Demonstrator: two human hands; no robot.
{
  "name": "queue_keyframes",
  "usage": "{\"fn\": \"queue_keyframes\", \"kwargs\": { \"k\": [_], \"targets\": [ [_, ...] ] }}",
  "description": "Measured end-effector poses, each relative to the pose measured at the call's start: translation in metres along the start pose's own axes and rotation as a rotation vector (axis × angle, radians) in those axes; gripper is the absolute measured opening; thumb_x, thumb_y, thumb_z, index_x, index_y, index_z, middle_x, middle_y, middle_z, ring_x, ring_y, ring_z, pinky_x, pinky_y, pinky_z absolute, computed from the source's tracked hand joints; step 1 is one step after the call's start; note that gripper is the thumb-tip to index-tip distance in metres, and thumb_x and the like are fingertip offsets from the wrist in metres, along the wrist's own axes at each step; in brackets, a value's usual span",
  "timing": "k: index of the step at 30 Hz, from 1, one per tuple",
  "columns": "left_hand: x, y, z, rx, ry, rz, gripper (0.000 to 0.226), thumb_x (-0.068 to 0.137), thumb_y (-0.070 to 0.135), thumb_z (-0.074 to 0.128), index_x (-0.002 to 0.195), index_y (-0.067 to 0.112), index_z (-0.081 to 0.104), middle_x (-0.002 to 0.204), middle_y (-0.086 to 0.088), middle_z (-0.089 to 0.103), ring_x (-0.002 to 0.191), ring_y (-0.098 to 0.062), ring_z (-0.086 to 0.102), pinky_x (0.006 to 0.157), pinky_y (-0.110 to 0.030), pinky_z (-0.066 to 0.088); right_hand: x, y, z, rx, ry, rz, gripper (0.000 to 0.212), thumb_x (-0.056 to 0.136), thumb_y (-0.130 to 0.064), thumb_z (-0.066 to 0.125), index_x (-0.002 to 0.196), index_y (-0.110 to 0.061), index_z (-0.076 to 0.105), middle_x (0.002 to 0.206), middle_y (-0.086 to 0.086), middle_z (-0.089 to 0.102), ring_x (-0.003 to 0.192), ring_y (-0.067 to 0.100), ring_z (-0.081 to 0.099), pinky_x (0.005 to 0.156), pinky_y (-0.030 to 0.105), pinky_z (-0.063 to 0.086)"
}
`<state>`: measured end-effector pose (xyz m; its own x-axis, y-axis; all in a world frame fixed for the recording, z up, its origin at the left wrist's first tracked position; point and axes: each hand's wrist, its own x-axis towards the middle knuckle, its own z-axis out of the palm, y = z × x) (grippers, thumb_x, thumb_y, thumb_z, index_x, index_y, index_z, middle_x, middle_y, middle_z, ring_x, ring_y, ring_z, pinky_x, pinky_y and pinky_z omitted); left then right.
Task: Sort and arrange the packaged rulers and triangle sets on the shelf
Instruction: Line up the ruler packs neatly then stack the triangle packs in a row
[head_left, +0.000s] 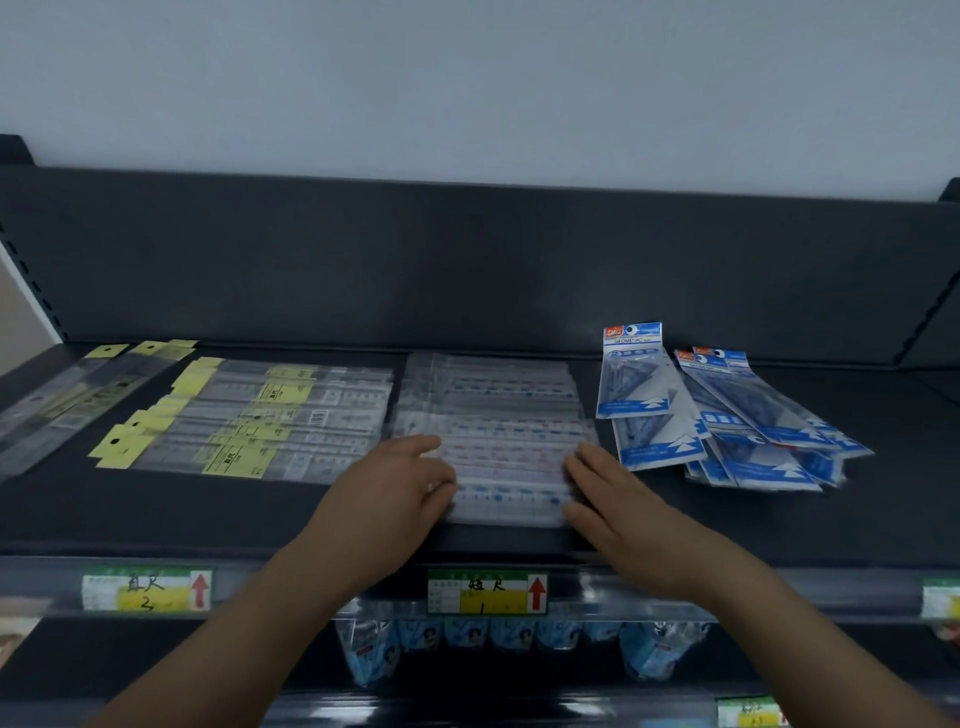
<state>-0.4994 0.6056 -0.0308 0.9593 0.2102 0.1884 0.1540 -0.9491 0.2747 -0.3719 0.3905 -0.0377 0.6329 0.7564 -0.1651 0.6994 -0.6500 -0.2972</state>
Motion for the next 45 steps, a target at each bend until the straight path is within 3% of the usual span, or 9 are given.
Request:
{"fn": "queue_keyframes", "kwargs": {
  "k": [6, 10, 13, 16, 20, 27, 32, 38, 45],
  "targets": [
    [-0.013, -0.004, 0.006, -0.087, 0.083, -0.01, 0.024, 0.095, 0.031, 0.054, 0.111, 0.027, 0.072, 0.131, 0.015, 0.057, 0.118, 0.0, 0.05, 0.09, -0.005, 0.025, -0.017, -0.003, 0.004, -0.075, 0.008, -0.054, 0.077, 0.086, -0.064, 0.006, 0.152, -0.026, -0.006, 0.154, -0.018, -0.017, 0.139, -0.004, -0.018, 0.111, 0.015, -0.01],
    [-0.015, -0.005, 0.01, -0.113, 0.116, -0.026, 0.02, 0.094, 0.027, 0.058, 0.097, 0.019, 0.076, 0.113, 0.01, 0.067, 0.105, -0.005, 0.057, 0.097, -0.022, 0.044, -0.023, -0.002, 0.005, -0.058, 0.064, -0.051, 0.062, 0.099, -0.048, 0.018, 0.153, -0.025, -0.002, 0.158, -0.012, -0.013, 0.137, -0.006, -0.014, 0.109, 0.012, -0.01],
    [-0.016, -0.003, 0.009, -0.112, 0.123, -0.042, 0.032, 0.093, 0.039, 0.057, 0.121, 0.026, 0.066, 0.131, 0.012, 0.056, 0.12, -0.009, 0.051, 0.104, -0.028, 0.041, -0.025, -0.003, 0.004, -0.056, 0.095, -0.05, 0.064, 0.097, -0.055, 0.013, 0.153, -0.025, 0.001, 0.158, -0.014, -0.009, 0.133, -0.01, -0.011, 0.107, 0.009, -0.011],
    [-0.013, -0.003, 0.007, -0.043, 0.027, 0.027, 0.048, 0.09, 0.054, 0.053, 0.132, 0.03, 0.057, 0.141, 0.015, 0.047, 0.13, -0.009, 0.043, 0.107, -0.025, 0.032, -0.023, -0.002, 0.006, -0.077, 0.122, -0.087, 0.088, 0.078, -0.072, -0.008, 0.152, -0.027, 0.008, 0.157, -0.018, -0.002, 0.133, -0.011, -0.008, 0.103, 0.004, -0.014],
    [-0.007, -0.007, -0.003, -0.059, -0.11, 0.017, 0.054, 0.082, 0.06, 0.059, 0.132, 0.039, 0.054, 0.144, 0.021, 0.04, 0.129, -0.004, 0.038, 0.109, -0.026, 0.032, -0.02, -0.002, 0.005, 0.012, 0.163, -0.091, 0.057, 0.097, -0.05, 0.03, 0.15, -0.029, 0.025, 0.158, -0.017, 0.011, 0.142, -0.005, 0.008, 0.106, 0.007, 0.0],
    [0.007, -0.012, -0.015, 0.017, -0.21, 0.046, 0.048, 0.074, 0.062, 0.067, 0.116, 0.039, 0.062, 0.126, 0.021, 0.05, 0.11, -0.004, 0.051, 0.097, -0.029, 0.044, -0.013, -0.004, -0.016, 0.055, 0.162, -0.086, 0.04, 0.087, -0.04, 0.065, 0.124, -0.028, 0.062, 0.141, -0.018, 0.044, 0.122, 0.0, 0.042, 0.098, 0.012, 0.029],
    [0.013, -0.009, -0.01, 0.081, -0.143, 0.027, 0.042, 0.082, 0.058, 0.061, 0.117, 0.035, 0.058, 0.124, 0.017, 0.052, 0.109, -0.006, 0.052, 0.095, -0.03, 0.045, -0.001, 0.0, -0.012, 0.083, 0.248, -0.064, 0.036, 0.084, -0.04, 0.068, 0.118, -0.028, 0.063, 0.121, -0.018, 0.054, 0.106, -0.002, 0.048, 0.092, 0.011, 0.035],
    [0.006, -0.007, -0.012, 0.117, -0.071, 0.06, 0.036, 0.087, 0.051, 0.059, 0.119, 0.034, 0.064, 0.125, 0.018, 0.06, 0.11, -0.005, 0.056, 0.097, -0.024, 0.043, -0.005, -0.002, -0.007, 0.031, 0.299, -0.066, 0.038, 0.088, -0.038, 0.064, 0.125, -0.031, 0.06, 0.136, -0.018, 0.043, 0.127, 0.005, 0.039, 0.103, 0.018, 0.03],
    [-0.002, -0.008, -0.009, -0.012, -0.069, 0.006, 0.031, 0.087, 0.047, 0.061, 0.113, 0.031, 0.066, 0.123, 0.016, 0.06, 0.108, -0.002, 0.055, 0.093, -0.019, 0.044, -0.01, 0.001, -0.005, 0.106, 0.287, -0.072, 0.031, 0.086, -0.039, 0.065, 0.117, -0.033, 0.066, 0.132, -0.021, 0.049, 0.111, -0.008, 0.04, 0.096, 0.009, 0.028]
  ]
}}
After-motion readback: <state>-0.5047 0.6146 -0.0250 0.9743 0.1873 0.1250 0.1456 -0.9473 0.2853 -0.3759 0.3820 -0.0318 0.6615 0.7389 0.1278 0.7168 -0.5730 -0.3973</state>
